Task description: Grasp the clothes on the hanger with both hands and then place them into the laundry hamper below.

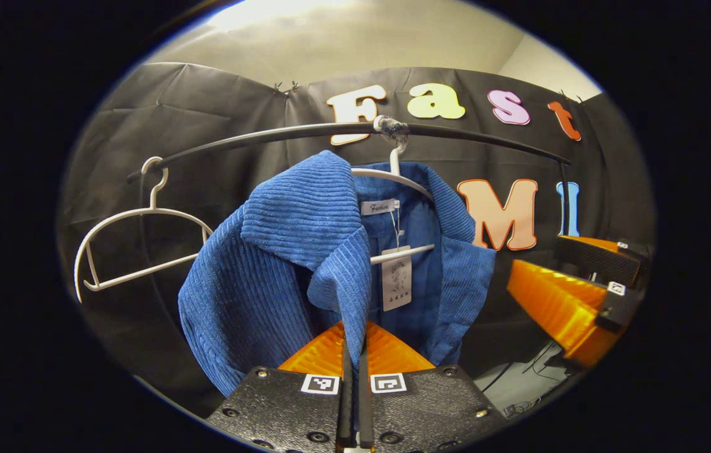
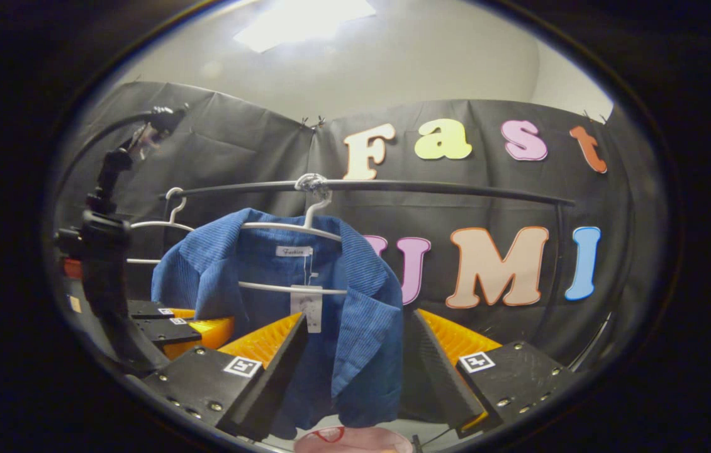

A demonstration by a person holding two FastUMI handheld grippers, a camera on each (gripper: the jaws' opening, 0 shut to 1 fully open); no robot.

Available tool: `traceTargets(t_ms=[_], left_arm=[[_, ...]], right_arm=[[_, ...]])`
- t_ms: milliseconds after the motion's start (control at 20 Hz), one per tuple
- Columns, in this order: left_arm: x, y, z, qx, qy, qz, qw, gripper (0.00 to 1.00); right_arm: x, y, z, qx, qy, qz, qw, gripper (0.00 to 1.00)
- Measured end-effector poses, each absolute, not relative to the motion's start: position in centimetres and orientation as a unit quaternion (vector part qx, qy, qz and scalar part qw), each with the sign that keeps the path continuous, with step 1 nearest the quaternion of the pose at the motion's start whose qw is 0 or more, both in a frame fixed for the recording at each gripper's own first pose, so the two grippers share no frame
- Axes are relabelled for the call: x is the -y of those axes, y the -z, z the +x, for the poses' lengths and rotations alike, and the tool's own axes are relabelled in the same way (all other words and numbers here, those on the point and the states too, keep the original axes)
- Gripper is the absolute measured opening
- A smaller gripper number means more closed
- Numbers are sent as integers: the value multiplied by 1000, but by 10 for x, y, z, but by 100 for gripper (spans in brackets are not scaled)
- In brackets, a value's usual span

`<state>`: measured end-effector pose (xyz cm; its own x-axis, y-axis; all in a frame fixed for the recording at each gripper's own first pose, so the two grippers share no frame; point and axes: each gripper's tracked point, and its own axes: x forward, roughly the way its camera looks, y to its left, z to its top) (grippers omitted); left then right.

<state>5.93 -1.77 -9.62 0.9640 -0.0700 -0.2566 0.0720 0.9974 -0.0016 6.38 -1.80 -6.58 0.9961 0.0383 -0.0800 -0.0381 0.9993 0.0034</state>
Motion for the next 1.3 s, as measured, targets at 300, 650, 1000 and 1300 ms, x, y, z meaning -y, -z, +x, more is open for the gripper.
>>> traceTargets(t_ms=[300, 650, 1000, 1300], left_arm=[[16, 96, 58, -134, 38, 4, 990, 2], [2, 97, 54, -137, 27, 15, 990, 4], [-5, 92, 48, -134, 16, 26, 990, 4], [-21, 78, 39, -115, -9, 33, 993, 2]], right_arm=[[20, 89, 99, -50, -19, 5, 999, 99], [25, 121, 139, -74, -17, -1, 997, 98], [22, 154, 182, -97, -19, 12, 995, 98], [22, 167, 199, -119, -17, 1, 993, 58]])
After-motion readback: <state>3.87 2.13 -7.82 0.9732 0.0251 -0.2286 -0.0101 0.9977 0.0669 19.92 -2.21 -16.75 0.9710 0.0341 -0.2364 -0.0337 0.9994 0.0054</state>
